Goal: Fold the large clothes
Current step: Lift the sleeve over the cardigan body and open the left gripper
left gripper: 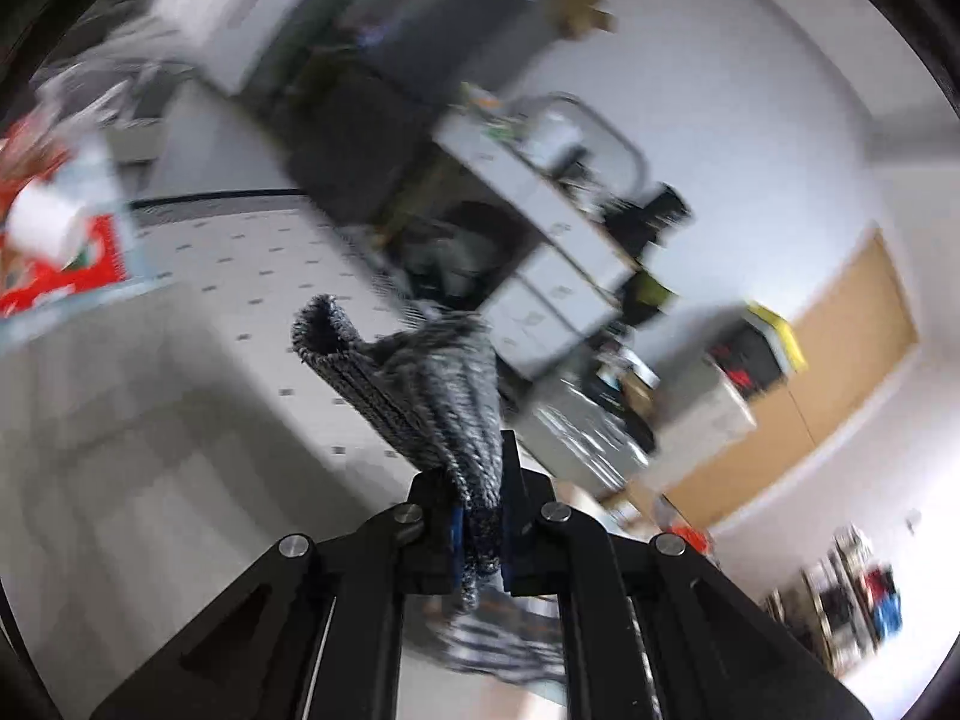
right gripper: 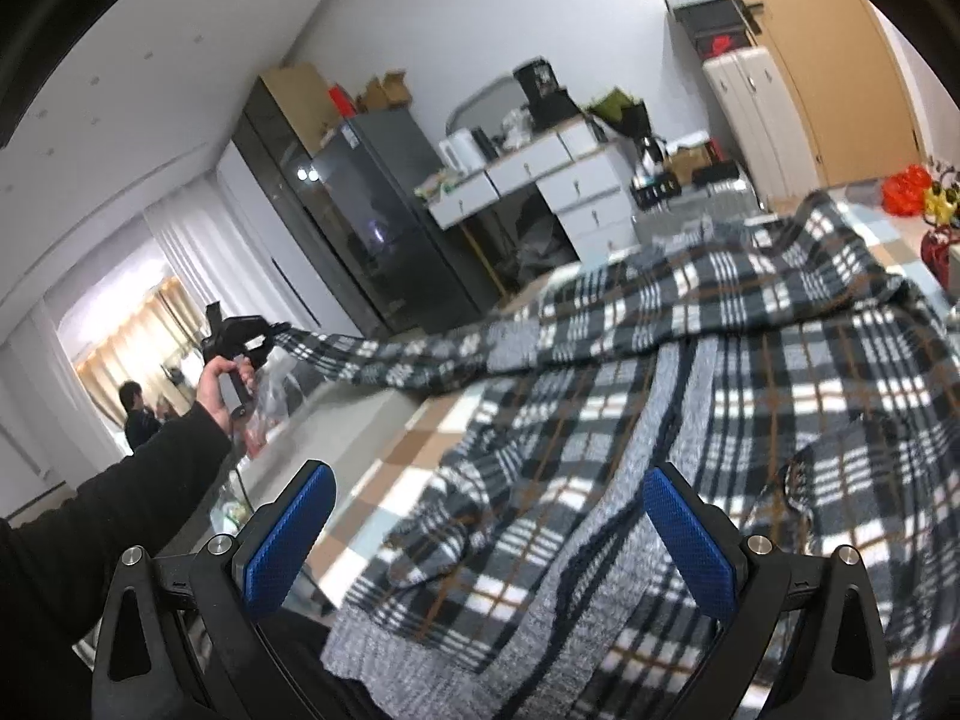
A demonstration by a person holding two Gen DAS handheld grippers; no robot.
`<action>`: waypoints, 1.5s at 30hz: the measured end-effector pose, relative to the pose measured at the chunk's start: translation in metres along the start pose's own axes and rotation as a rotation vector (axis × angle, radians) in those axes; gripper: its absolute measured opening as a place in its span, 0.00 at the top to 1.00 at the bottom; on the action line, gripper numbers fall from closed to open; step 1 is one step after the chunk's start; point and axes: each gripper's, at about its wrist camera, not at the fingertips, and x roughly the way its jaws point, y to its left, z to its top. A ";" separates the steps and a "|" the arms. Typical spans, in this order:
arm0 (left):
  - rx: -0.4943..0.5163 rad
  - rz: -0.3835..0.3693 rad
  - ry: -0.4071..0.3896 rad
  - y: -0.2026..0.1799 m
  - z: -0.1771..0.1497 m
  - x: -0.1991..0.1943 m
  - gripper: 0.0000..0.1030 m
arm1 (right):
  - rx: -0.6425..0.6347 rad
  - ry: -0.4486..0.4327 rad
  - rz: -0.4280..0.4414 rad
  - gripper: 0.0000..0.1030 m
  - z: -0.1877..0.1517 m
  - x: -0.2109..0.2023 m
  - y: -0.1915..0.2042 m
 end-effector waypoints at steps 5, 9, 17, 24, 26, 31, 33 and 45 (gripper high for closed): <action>0.081 -0.149 0.092 -0.102 -0.019 -0.011 0.97 | 0.036 -0.042 0.024 0.00 0.007 -0.016 -0.008; 0.169 -0.243 0.188 -0.180 -0.052 -0.003 0.97 | 0.051 -0.070 0.026 0.00 0.011 -0.027 -0.014; 0.295 -0.396 0.370 -0.302 -0.137 0.037 0.97 | 0.104 -0.180 0.039 0.00 0.022 -0.064 -0.030; 0.340 -0.485 0.553 -0.356 -0.213 0.088 0.97 | 0.223 -0.325 0.068 0.00 0.031 -0.106 -0.060; 0.318 -0.489 0.631 -0.361 -0.248 0.109 0.97 | 0.243 -0.380 0.094 0.00 0.032 -0.122 -0.068; 0.357 -0.431 0.769 -0.362 -0.330 0.151 0.97 | 0.269 -0.472 0.109 0.00 0.032 -0.145 -0.082; 0.368 -0.423 0.805 -0.358 -0.359 0.160 0.97 | 0.275 -0.472 0.118 0.00 0.033 -0.145 -0.085; 0.477 -0.396 0.981 -0.350 -0.375 0.158 0.30 | 0.212 -0.406 0.117 0.00 0.033 -0.135 -0.075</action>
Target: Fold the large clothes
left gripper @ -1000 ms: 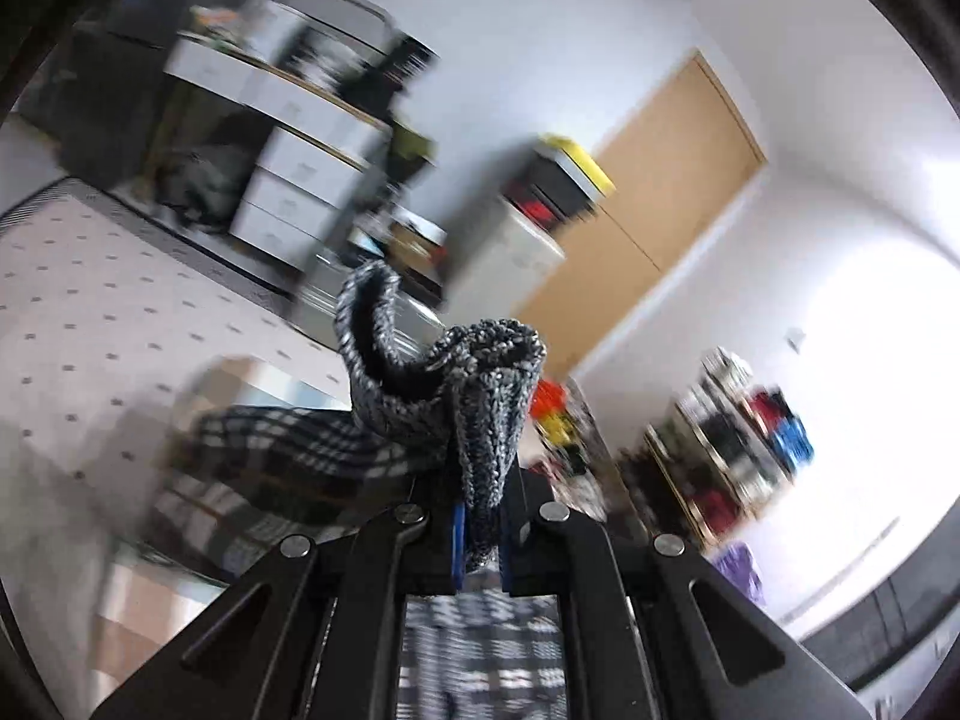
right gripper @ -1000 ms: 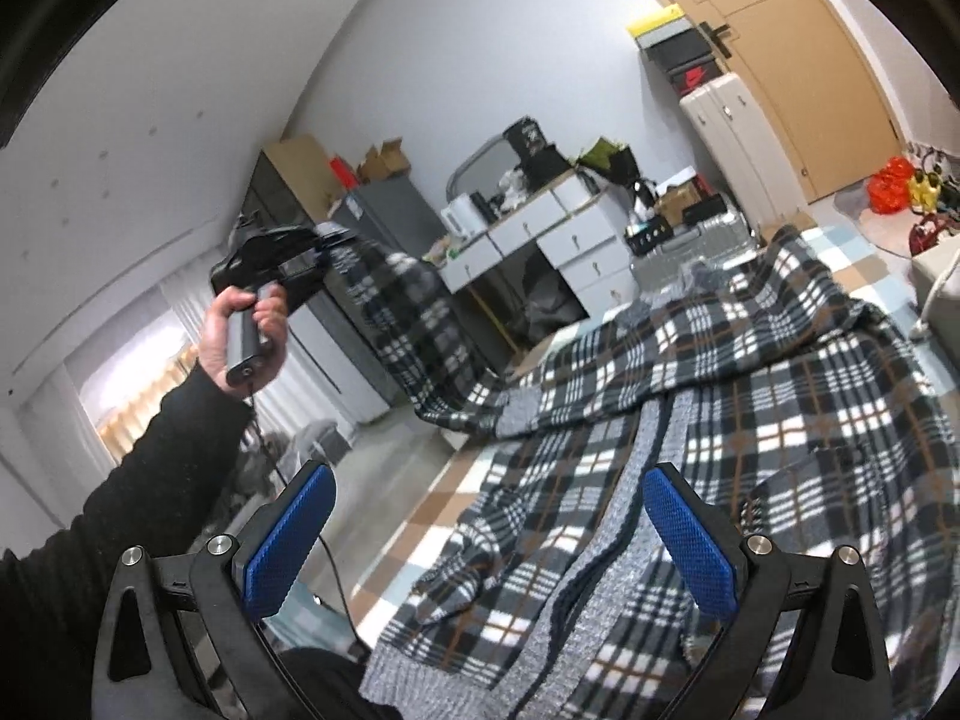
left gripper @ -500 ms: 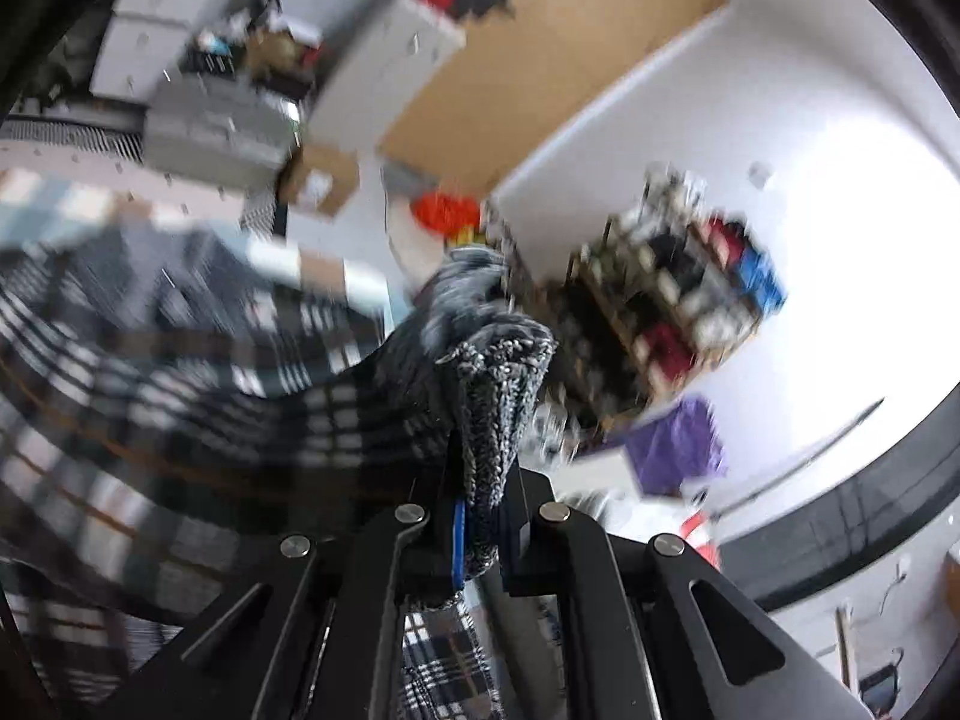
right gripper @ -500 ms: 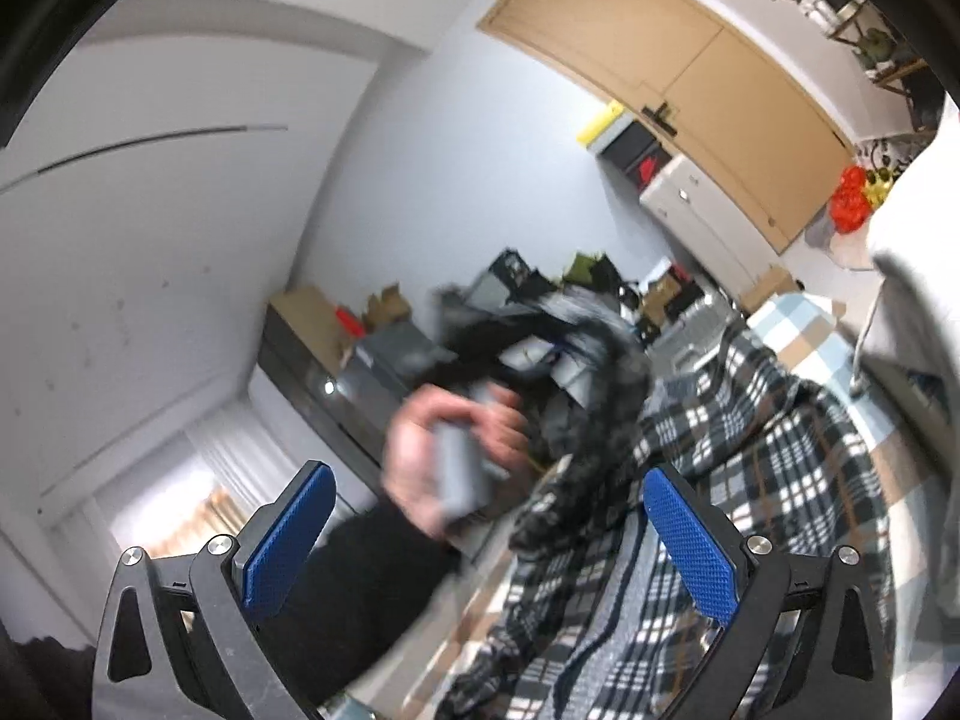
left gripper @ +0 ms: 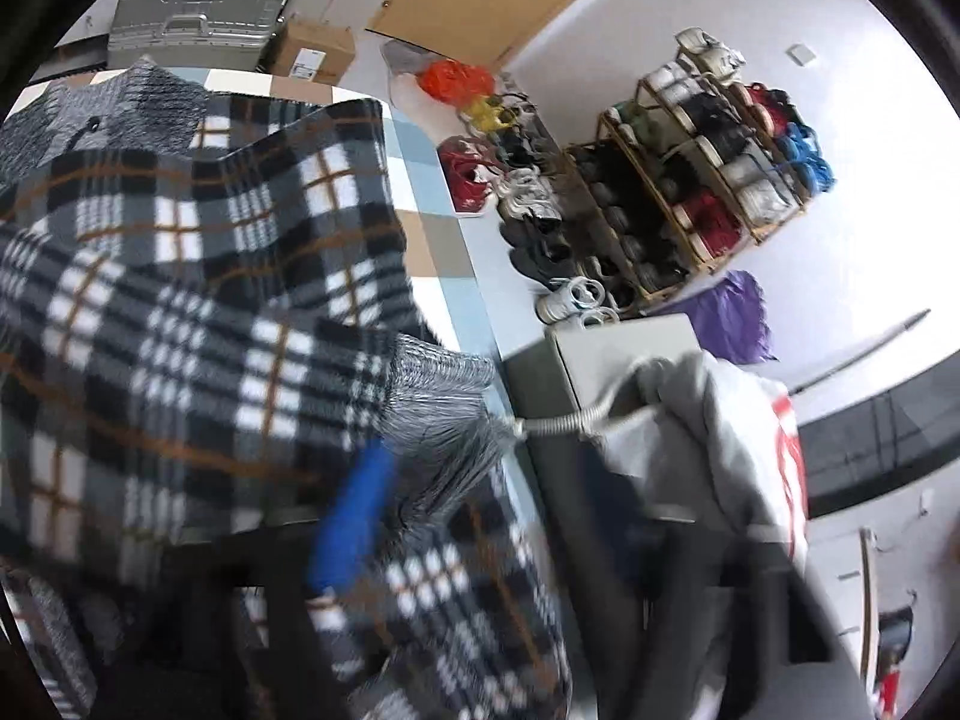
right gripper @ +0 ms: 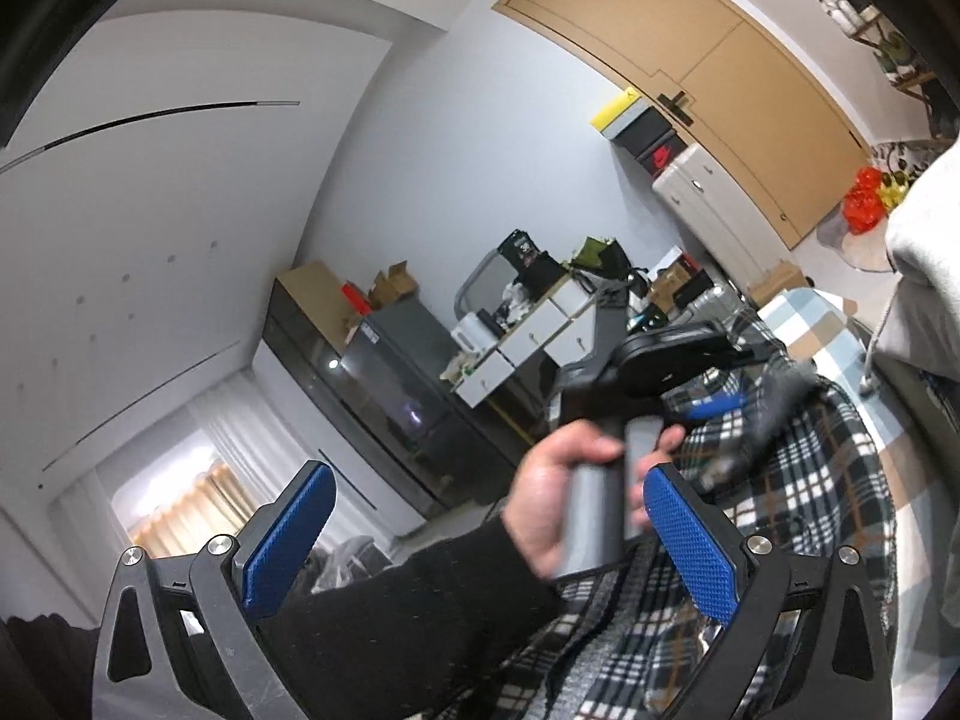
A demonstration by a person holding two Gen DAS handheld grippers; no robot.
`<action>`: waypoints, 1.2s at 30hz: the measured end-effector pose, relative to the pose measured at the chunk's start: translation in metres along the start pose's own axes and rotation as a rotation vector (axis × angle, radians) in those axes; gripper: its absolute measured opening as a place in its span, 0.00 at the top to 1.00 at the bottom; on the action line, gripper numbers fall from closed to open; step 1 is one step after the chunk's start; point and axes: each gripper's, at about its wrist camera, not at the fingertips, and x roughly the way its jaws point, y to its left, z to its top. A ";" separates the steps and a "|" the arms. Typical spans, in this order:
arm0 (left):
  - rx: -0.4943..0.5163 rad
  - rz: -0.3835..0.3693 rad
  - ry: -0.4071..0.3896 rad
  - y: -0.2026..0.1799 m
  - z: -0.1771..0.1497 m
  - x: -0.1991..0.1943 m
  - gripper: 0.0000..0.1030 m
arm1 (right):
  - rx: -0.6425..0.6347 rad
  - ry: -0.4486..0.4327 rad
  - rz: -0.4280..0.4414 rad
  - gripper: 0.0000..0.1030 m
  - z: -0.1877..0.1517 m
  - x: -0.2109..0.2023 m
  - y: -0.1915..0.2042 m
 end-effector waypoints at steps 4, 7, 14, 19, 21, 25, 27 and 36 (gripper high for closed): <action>0.085 0.021 -0.044 0.018 -0.017 -0.054 0.30 | 0.015 0.007 0.000 0.00 -0.002 0.002 -0.001; 0.074 0.121 -0.078 0.050 -0.015 -0.082 0.30 | 0.016 0.013 0.000 0.00 -0.004 0.005 0.001; -0.138 0.287 -0.167 0.146 -0.011 -0.119 0.30 | -0.017 0.060 -0.027 0.00 -0.011 0.020 0.006; -0.240 0.302 -0.107 0.182 -0.023 -0.096 0.30 | -0.034 0.094 -0.051 0.00 -0.016 0.028 0.004; -0.223 0.286 -0.152 0.179 -0.027 -0.093 0.30 | -0.032 0.107 -0.058 0.00 -0.017 0.031 0.001; -0.227 0.306 -0.153 0.169 -0.031 -0.095 0.30 | -0.037 0.133 -0.087 0.00 -0.019 0.037 -0.003; -0.155 0.386 -0.133 0.151 -0.038 -0.097 0.30 | -0.049 0.149 -0.136 0.00 -0.021 0.042 -0.006; 0.005 0.533 -0.211 0.100 -0.079 -0.126 0.30 | -0.180 0.317 -0.548 0.00 -0.033 0.090 -0.031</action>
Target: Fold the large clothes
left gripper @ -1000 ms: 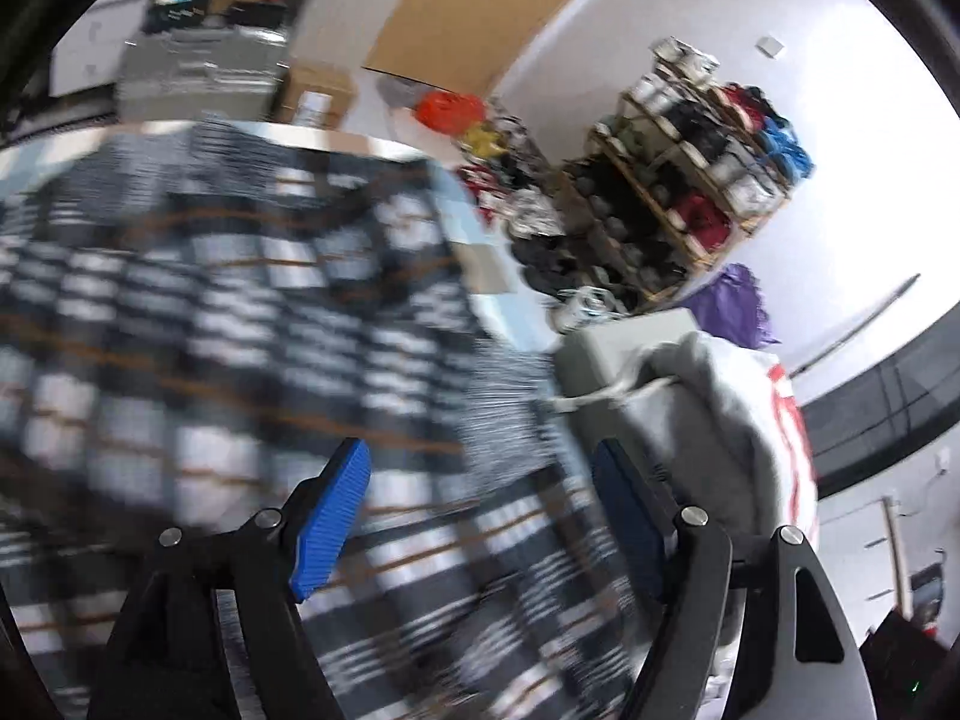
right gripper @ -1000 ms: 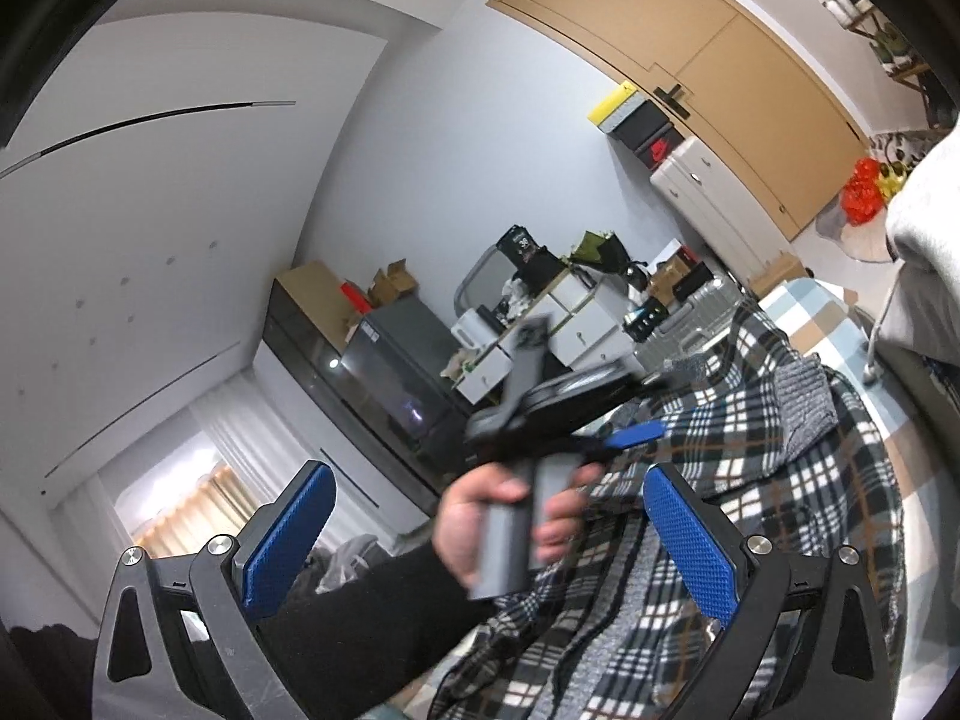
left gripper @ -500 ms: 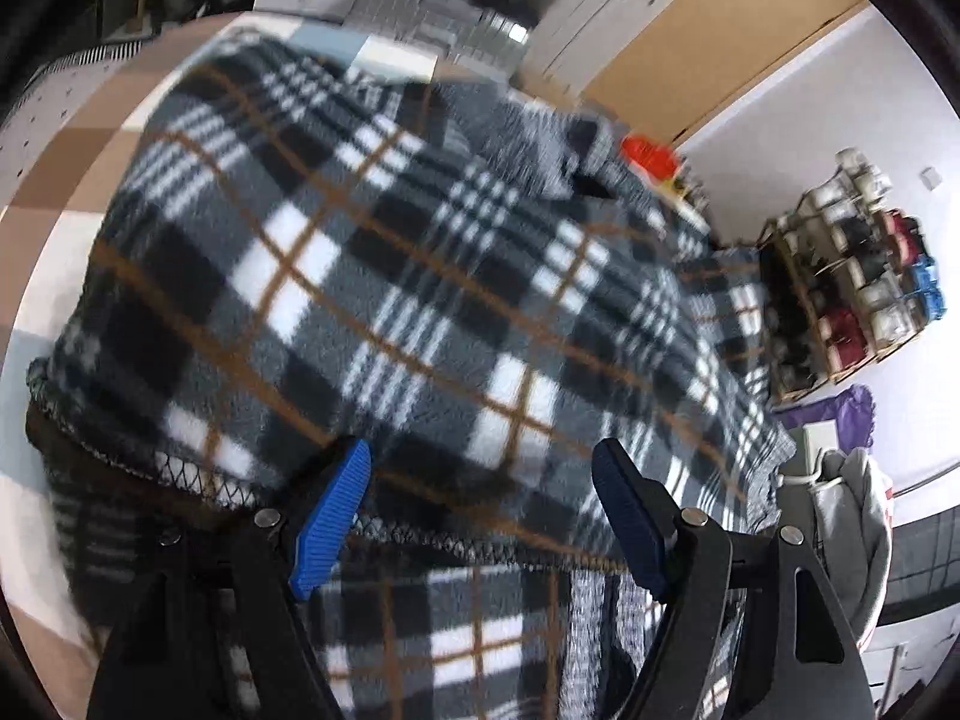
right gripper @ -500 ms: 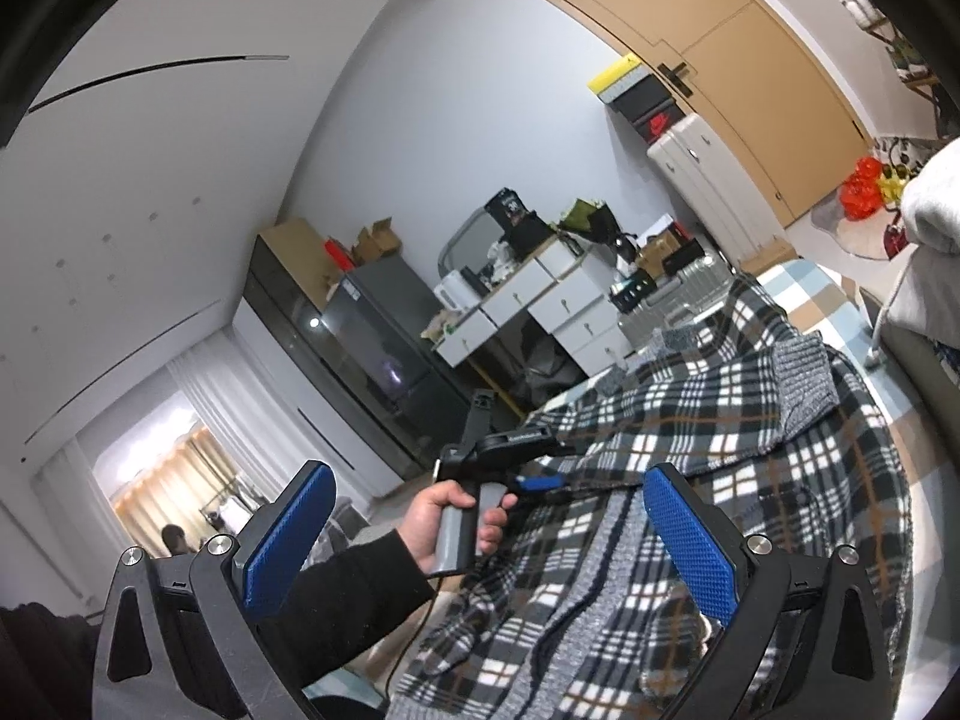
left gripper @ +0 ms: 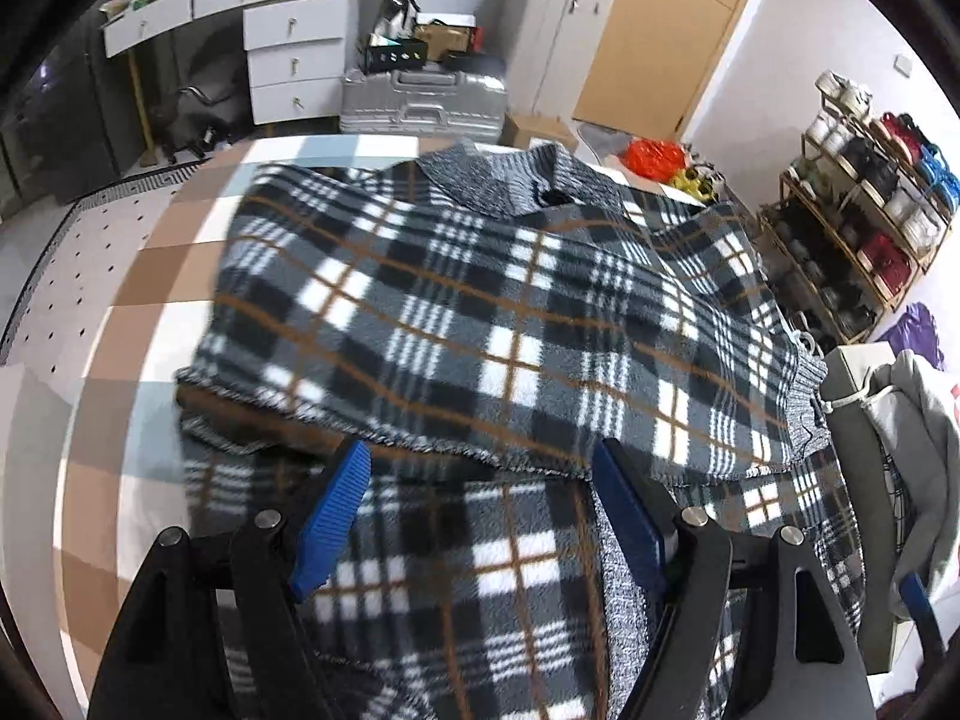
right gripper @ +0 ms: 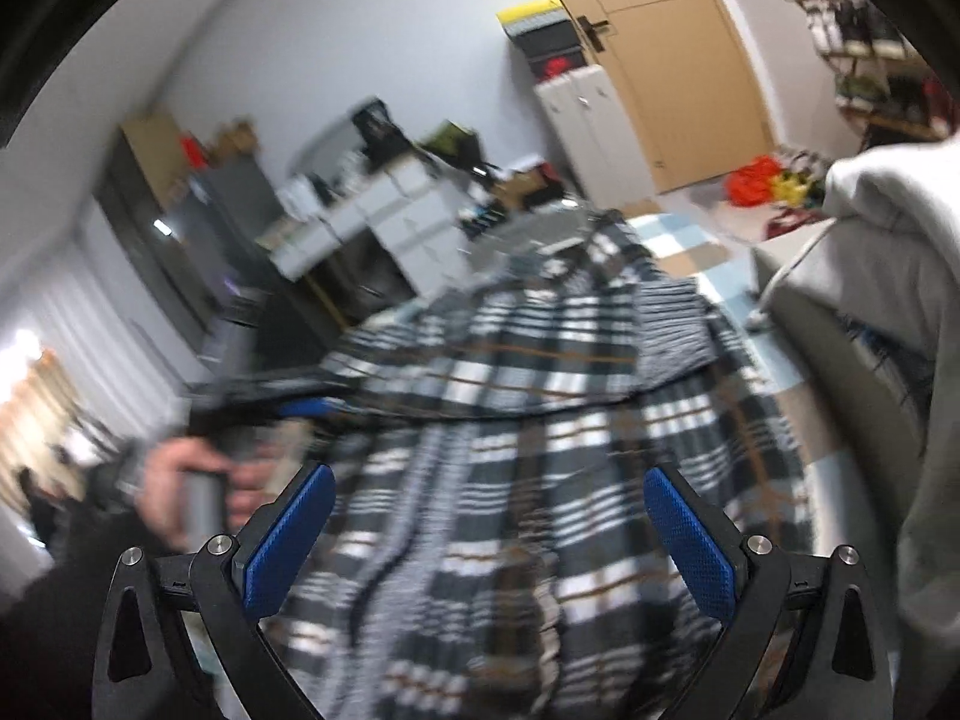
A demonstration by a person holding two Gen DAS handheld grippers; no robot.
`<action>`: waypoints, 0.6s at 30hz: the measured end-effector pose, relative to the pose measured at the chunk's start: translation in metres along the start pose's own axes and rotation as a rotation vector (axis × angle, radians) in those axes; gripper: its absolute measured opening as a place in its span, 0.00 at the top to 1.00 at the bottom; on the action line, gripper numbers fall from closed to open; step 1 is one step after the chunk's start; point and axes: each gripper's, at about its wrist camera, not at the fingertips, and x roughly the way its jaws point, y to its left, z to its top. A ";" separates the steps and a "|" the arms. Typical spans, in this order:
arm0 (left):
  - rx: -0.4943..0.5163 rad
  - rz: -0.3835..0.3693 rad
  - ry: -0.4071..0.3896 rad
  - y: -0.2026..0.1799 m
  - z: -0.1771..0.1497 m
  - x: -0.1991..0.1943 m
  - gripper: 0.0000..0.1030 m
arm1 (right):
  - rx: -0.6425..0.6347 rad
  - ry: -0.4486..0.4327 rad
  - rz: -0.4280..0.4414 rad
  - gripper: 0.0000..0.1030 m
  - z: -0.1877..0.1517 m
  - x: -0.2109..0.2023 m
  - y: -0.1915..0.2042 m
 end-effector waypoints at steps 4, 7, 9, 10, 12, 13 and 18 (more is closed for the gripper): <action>0.025 0.023 0.011 0.011 0.010 -0.001 0.29 | -0.083 0.090 -0.081 0.00 0.035 0.039 0.008; 0.017 0.029 0.029 0.017 0.027 0.012 0.29 | -0.180 0.155 -0.189 0.00 0.065 0.083 0.014; 0.011 0.028 0.055 0.022 0.030 0.020 0.29 | -0.200 0.204 -0.222 0.00 0.078 0.114 0.014; 0.011 0.025 0.070 0.024 0.029 0.026 0.30 | -0.205 0.243 -0.236 0.00 0.084 0.133 0.013; 0.022 0.042 0.096 0.027 0.027 0.038 0.30 | -0.220 0.308 -0.267 0.00 0.091 0.169 0.009; 0.031 0.045 0.105 0.028 0.025 0.042 0.30 | -0.232 0.328 -0.285 0.00 0.092 0.181 0.009; 0.096 0.055 0.071 0.029 0.013 0.048 0.30 | -0.247 0.465 -0.416 0.00 0.086 0.235 -0.014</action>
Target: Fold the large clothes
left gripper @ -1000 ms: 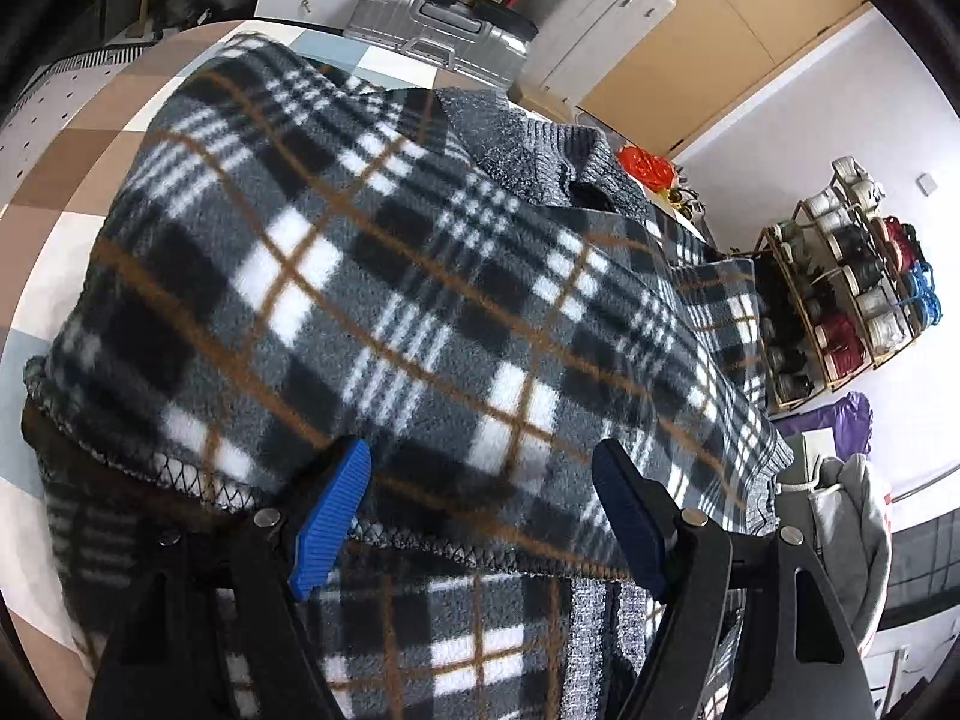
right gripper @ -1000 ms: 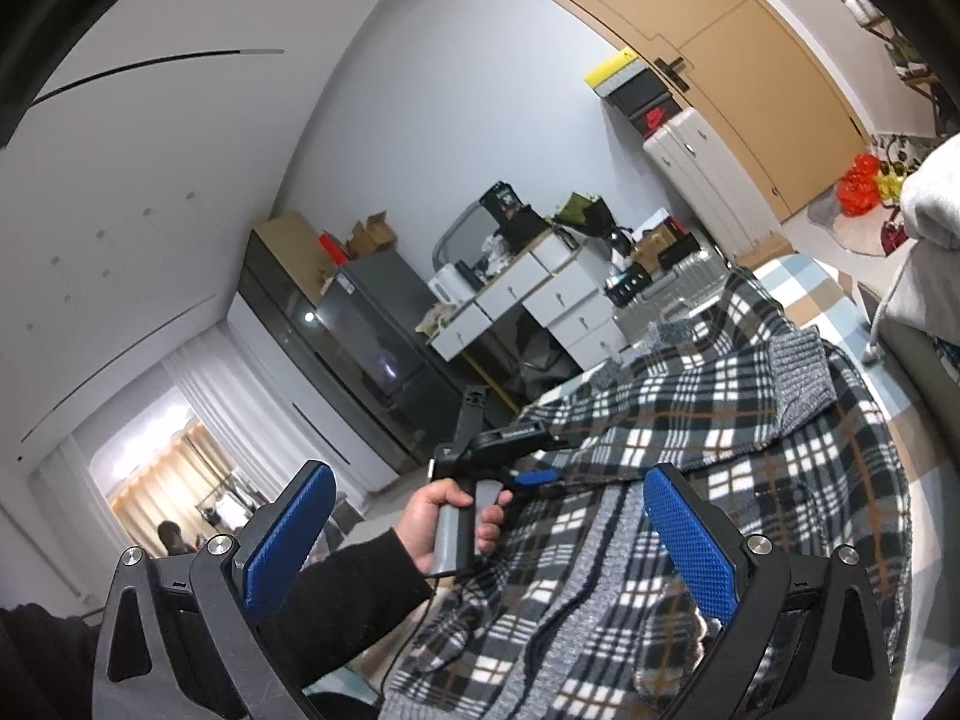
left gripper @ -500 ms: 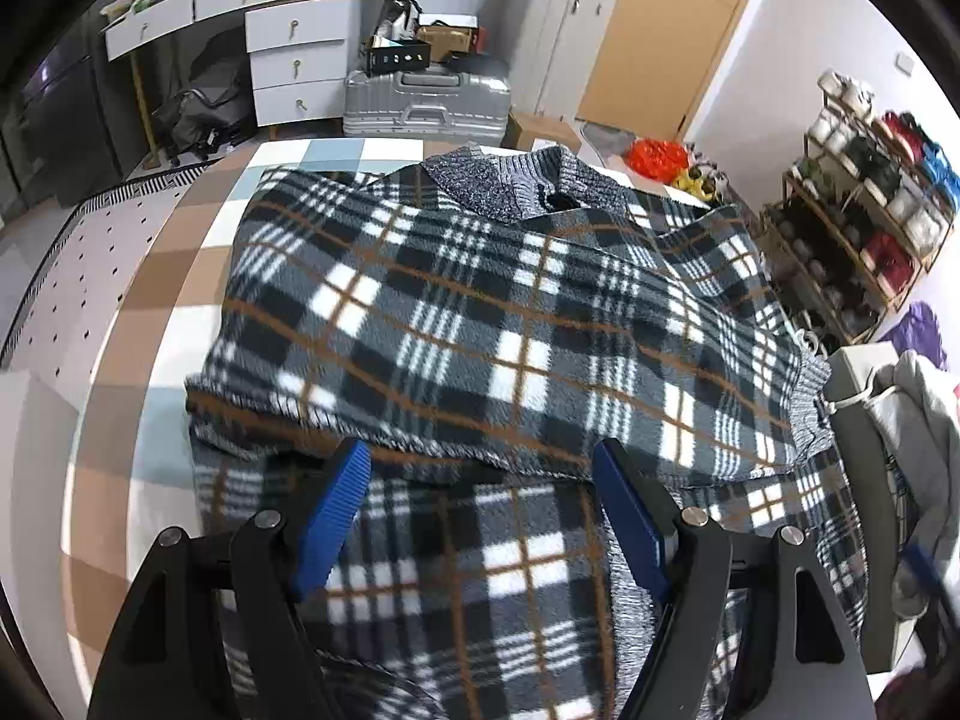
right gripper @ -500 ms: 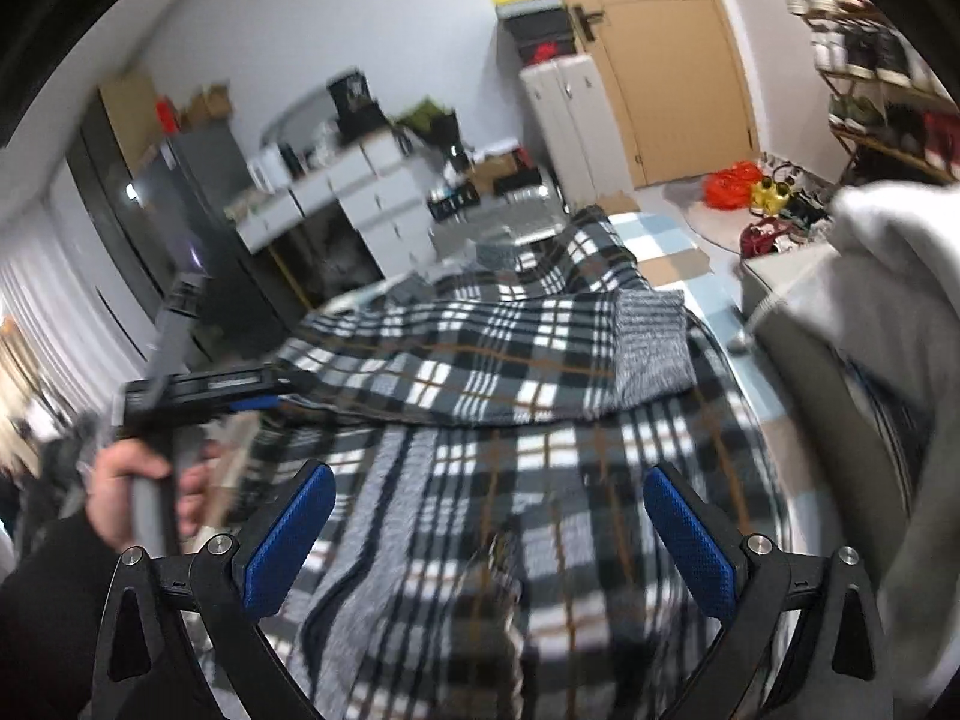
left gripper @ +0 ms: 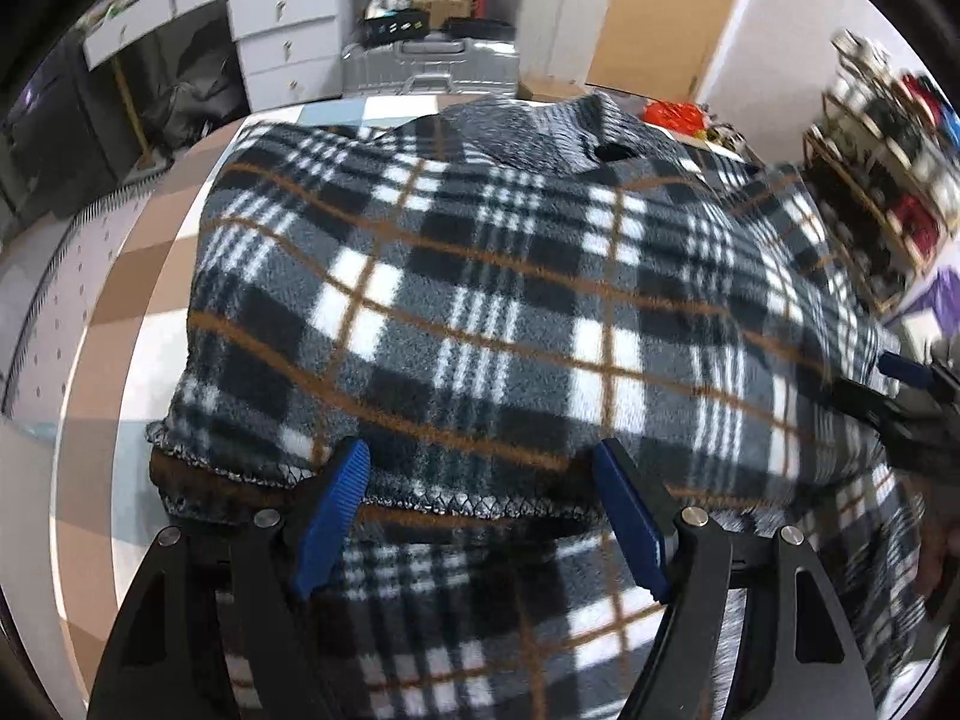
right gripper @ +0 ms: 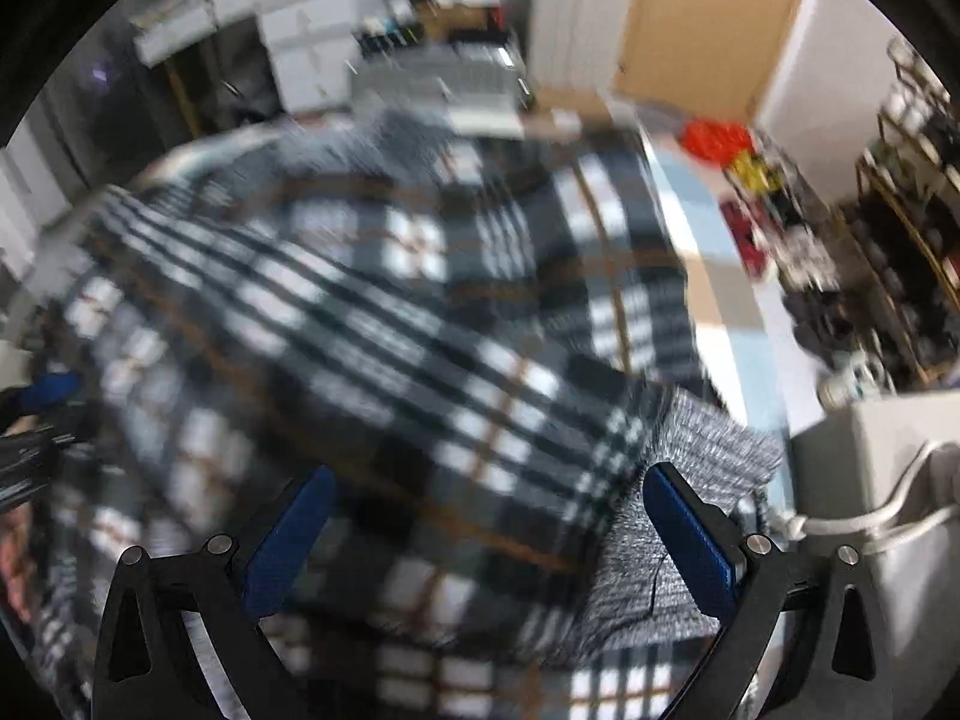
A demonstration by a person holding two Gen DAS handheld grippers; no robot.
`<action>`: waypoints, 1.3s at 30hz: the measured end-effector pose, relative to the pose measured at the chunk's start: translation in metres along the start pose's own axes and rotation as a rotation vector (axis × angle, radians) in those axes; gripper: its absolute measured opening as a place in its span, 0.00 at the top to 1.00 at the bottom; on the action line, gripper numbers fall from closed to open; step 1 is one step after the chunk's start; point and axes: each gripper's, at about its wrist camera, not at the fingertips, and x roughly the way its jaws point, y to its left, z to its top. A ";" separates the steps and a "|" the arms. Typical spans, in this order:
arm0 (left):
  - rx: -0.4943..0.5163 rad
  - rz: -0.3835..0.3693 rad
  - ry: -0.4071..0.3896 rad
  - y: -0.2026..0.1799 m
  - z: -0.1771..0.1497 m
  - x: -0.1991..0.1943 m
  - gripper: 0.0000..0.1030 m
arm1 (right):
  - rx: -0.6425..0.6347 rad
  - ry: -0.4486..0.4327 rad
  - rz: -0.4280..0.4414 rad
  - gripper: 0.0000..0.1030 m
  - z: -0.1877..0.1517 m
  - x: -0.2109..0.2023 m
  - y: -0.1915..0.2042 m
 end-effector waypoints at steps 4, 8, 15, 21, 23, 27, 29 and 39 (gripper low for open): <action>0.056 0.005 -0.015 -0.005 -0.006 -0.009 0.30 | 0.053 0.071 0.053 0.00 -0.008 0.017 -0.016; 0.022 -0.029 -0.031 -0.004 -0.014 -0.033 0.29 | 0.045 0.081 0.092 0.00 -0.032 -0.007 -0.018; 0.031 -0.052 -0.094 -0.020 -0.043 -0.087 0.29 | 0.103 -0.041 0.268 0.00 -0.100 -0.090 -0.025; 0.027 -0.032 -0.114 -0.028 -0.061 -0.120 0.29 | 0.130 -0.129 0.357 0.00 -0.139 -0.149 -0.008; 0.021 -0.027 -0.126 -0.030 -0.068 -0.133 0.29 | 0.114 -0.167 0.376 0.00 -0.145 -0.168 0.004; 0.019 0.007 -0.155 -0.034 -0.073 -0.159 0.19 | 0.100 -0.268 0.413 0.00 -0.149 -0.202 0.021; 0.022 0.018 -0.184 -0.035 -0.068 -0.170 0.19 | 0.108 -0.322 0.432 0.00 -0.151 -0.216 0.027; -0.032 0.030 -0.065 -0.025 0.024 -0.146 0.01 | 0.209 -0.334 0.505 0.00 -0.147 -0.178 0.032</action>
